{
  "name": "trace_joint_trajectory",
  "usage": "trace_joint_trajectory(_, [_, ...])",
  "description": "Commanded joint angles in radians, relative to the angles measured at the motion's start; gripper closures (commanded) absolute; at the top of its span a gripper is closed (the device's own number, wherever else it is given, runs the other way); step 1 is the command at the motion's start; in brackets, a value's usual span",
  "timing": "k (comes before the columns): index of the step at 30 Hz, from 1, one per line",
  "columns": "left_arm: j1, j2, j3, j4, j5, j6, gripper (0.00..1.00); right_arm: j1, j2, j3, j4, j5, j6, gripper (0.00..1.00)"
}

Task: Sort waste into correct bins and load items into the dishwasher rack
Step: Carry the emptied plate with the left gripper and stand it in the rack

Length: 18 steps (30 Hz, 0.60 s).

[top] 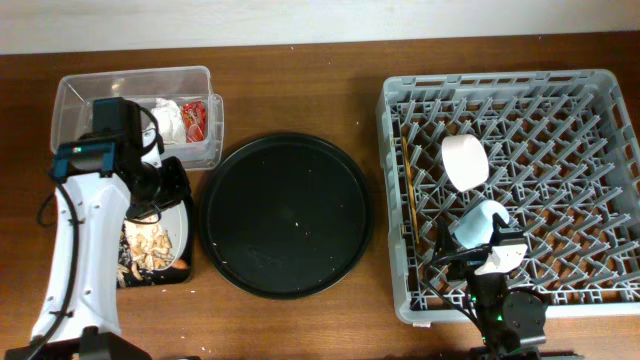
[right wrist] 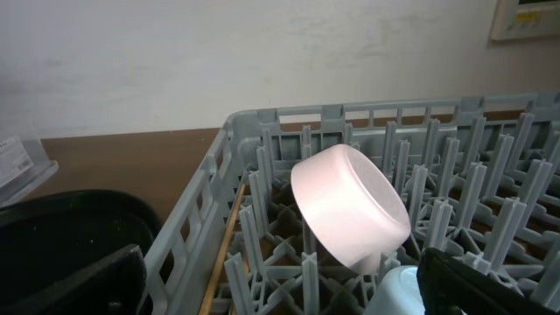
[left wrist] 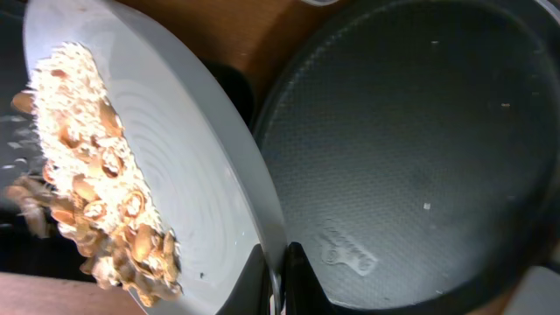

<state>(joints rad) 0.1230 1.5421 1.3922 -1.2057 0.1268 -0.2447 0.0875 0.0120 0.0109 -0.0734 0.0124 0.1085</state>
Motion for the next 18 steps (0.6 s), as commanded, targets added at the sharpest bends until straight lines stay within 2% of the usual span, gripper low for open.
trace_joint_trajectory(1, [0.047,-0.027,0.009,0.003,0.069,0.038,1.0,-0.003,-0.006,-0.005,-0.006,-0.001,0.003,0.02])
trace_joint_trajectory(8, [0.177,-0.159,-0.012,0.005,0.127,0.078,1.0,-0.003,-0.006,-0.005,-0.006,-0.001,0.003,0.02])
trace_joint_trajectory(14, [0.315,-0.17,-0.07,0.042,0.335,0.2,1.0,-0.003,-0.006,-0.005,-0.006,-0.001,0.003,0.02])
trace_joint_trajectory(18, [0.345,-0.17,-0.07,0.036,0.348,0.239,1.0,-0.003,-0.006,-0.005,-0.006,-0.002,0.003,0.02])
